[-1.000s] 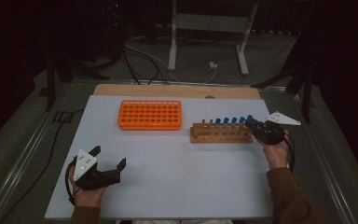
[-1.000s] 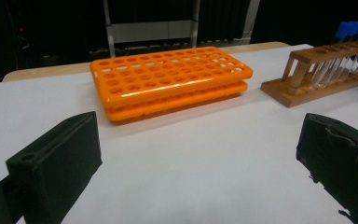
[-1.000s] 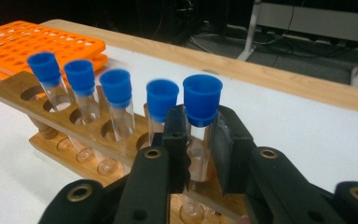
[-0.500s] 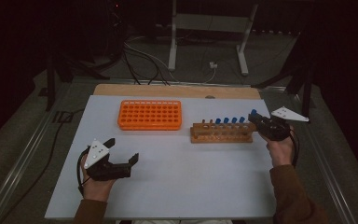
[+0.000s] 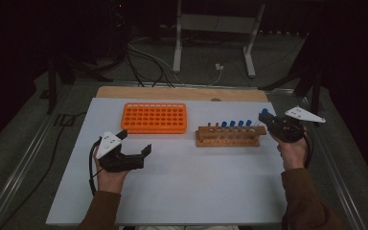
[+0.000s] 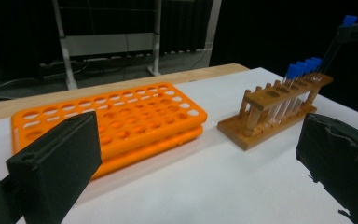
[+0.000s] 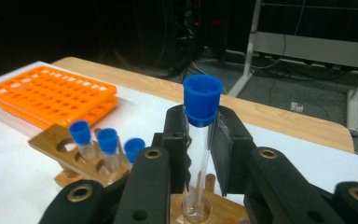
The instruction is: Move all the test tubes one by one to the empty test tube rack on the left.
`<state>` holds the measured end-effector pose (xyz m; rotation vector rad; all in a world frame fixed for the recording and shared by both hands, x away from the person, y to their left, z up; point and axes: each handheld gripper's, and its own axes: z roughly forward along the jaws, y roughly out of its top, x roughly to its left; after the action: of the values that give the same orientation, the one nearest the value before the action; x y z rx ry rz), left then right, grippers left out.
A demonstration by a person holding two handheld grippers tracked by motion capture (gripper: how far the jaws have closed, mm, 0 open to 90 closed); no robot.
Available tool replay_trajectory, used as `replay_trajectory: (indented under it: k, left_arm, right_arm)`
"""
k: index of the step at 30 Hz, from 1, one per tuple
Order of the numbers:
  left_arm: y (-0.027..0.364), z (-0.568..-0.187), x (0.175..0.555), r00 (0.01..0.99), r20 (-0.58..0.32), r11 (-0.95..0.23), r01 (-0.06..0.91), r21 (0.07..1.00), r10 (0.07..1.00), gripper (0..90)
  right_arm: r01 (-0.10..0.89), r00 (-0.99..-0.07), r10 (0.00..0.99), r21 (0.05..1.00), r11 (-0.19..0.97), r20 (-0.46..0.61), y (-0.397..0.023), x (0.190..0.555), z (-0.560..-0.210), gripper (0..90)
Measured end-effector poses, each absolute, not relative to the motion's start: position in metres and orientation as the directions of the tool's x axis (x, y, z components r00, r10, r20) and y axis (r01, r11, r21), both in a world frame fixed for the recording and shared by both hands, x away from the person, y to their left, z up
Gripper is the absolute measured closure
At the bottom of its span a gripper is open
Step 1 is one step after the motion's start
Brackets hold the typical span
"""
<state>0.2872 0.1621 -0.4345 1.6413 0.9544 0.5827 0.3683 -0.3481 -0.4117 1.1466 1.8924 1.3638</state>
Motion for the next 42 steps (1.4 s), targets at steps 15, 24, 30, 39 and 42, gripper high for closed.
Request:
replay_trajectory:
  k: [15, 24, 30, 39, 42]
  left_arm:
    - [0.113, -0.438, 0.315, 0.61, -0.052, -0.14, 0.262, 0.955, 0.79, 2.4]
    - [0.085, -0.443, 0.328, 0.64, -0.038, -0.185, 0.278, 0.943, 0.768, 2.4]
    - [0.067, -0.449, 0.332, 0.663, -0.054, -0.192, 0.292, 0.937, 0.747, 3.7]
    - [0.045, -0.452, 0.338, 0.696, -0.057, -0.218, 0.3, 0.929, 0.716, 12.0]
    - [0.038, -0.453, 0.34, 0.697, -0.051, -0.229, 0.303, 0.925, 0.715, 20.5]
  right_arm:
    - [0.343, -0.571, 0.816, 0.929, 0.138, 0.089, -0.324, 0.354, -0.414, 76.8]
    - [0.369, -0.62, 0.776, 0.917, 0.155, 0.118, -0.295, 0.352, -0.429, 76.8]
    - [0.366, -0.648, 0.752, 0.915, 0.17, 0.12, -0.277, 0.351, -0.428, 76.8]
    - [0.351, -0.696, 0.709, 0.914, 0.204, 0.109, -0.239, 0.353, -0.424, 76.8]
    - [0.343, -0.712, 0.694, 0.914, 0.218, 0.102, -0.225, 0.354, -0.422, 76.7]
